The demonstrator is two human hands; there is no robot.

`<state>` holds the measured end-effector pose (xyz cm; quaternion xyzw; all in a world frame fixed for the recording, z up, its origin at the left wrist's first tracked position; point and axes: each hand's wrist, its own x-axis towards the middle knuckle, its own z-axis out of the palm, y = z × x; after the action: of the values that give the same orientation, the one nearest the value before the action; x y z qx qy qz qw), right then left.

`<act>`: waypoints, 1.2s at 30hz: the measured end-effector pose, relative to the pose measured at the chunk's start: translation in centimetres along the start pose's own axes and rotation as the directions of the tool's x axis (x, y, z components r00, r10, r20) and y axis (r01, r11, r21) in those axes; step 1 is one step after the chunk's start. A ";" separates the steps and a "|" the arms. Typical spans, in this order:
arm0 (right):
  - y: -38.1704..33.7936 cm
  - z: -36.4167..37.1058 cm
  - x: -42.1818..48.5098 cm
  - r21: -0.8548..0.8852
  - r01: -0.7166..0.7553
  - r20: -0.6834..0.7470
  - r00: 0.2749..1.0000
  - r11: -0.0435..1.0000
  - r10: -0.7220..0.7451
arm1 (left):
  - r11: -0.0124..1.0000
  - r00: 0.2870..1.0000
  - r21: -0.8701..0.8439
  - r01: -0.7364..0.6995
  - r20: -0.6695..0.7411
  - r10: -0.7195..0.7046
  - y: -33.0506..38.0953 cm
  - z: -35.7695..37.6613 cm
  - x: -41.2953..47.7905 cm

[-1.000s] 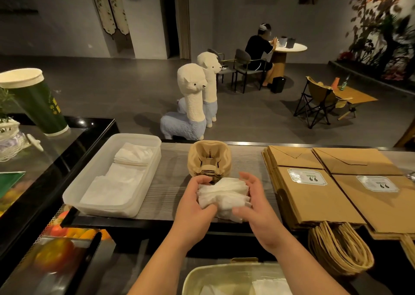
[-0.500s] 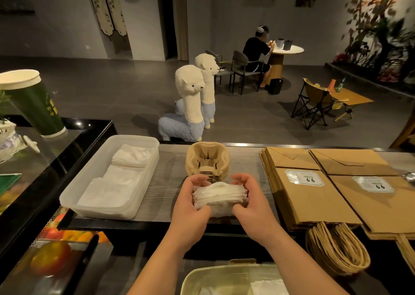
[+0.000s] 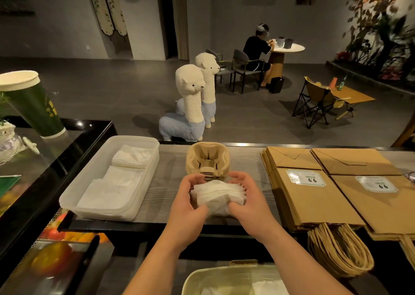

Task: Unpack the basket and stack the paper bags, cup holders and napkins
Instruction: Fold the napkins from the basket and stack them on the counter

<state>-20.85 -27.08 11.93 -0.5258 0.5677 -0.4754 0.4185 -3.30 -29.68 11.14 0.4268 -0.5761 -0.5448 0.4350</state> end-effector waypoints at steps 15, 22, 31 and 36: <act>-0.1 -0.7 -0.4 0.045 -0.027 0.030 0.999 0.999 0.025 | 0.978 0.971 0.183 0.098 -0.232 -0.054 0.0 -2.1 0.8; -0.4 -0.2 -0.3 0.027 -0.052 -0.008 0.999 0.998 0.052 | 0.996 0.933 0.088 -0.019 -0.358 0.049 1.5 -2.5 0.3; -4.5 -2.9 -4.0 -0.361 0.132 0.094 0.990 0.923 -0.105 | 0.980 0.883 -0.143 -0.137 -0.465 0.056 5.7 -6.2 -1.6; -8.6 -4.8 -6.0 -0.213 0.130 0.339 0.939 0.968 -0.051 | 0.987 0.979 -0.087 -0.135 -0.165 0.119 6.1 -4.7 -2.7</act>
<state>-23.21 -20.56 21.20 -0.6692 0.5162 -0.3296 0.4208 1.84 -27.98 17.28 0.4095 -0.5381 -0.5074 0.5340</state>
